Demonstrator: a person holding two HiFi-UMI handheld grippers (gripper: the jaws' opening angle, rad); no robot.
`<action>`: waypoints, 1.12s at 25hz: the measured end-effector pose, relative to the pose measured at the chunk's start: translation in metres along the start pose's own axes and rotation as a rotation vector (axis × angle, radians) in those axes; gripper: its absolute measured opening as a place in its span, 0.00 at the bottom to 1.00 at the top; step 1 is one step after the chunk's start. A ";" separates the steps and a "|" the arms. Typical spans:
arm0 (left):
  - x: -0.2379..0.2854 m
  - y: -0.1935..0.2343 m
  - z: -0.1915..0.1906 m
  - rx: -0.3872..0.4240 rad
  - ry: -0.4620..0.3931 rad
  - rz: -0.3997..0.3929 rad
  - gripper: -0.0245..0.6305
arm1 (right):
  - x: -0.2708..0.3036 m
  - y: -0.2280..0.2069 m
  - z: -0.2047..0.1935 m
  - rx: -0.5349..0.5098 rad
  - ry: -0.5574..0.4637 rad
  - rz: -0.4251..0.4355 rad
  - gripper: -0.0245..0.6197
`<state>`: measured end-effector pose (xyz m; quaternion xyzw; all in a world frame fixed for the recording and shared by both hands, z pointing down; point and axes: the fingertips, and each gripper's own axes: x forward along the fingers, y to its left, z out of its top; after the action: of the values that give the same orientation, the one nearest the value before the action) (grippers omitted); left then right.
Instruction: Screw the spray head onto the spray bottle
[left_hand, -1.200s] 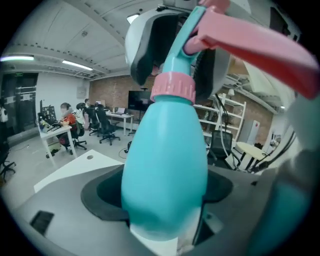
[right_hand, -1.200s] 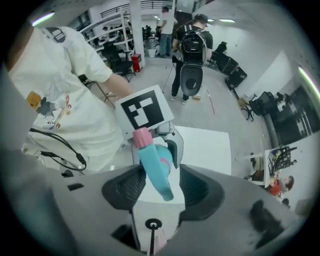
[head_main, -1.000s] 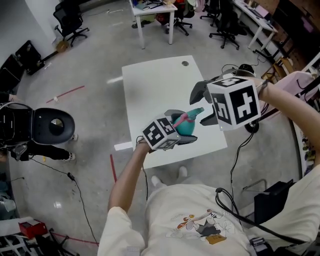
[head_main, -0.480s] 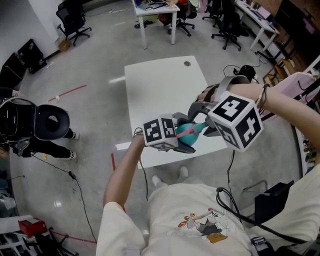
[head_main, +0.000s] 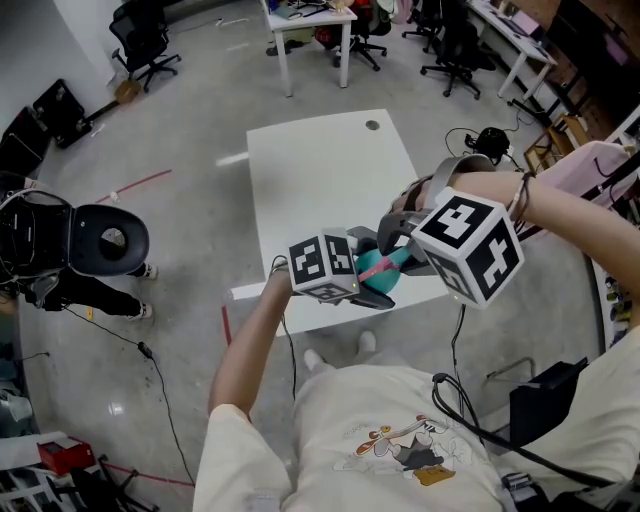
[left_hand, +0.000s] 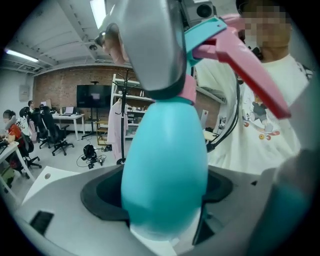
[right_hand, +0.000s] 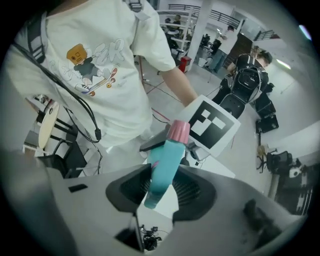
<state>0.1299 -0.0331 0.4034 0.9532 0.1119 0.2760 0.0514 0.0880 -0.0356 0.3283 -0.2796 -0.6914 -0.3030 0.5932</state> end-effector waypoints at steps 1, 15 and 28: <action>0.002 0.002 0.000 -0.017 -0.006 0.019 0.68 | 0.001 0.000 -0.002 0.036 -0.003 0.007 0.25; -0.011 0.071 -0.011 -0.291 0.023 0.638 0.68 | 0.007 -0.029 -0.045 0.849 -0.047 0.037 0.25; -0.005 0.054 -0.004 -0.254 -0.100 0.482 0.68 | -0.010 -0.014 -0.031 0.602 -0.024 0.031 0.38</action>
<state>0.1339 -0.0867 0.4134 0.9506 -0.1564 0.2449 0.1089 0.0995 -0.0683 0.3204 -0.1053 -0.7529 -0.0722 0.6456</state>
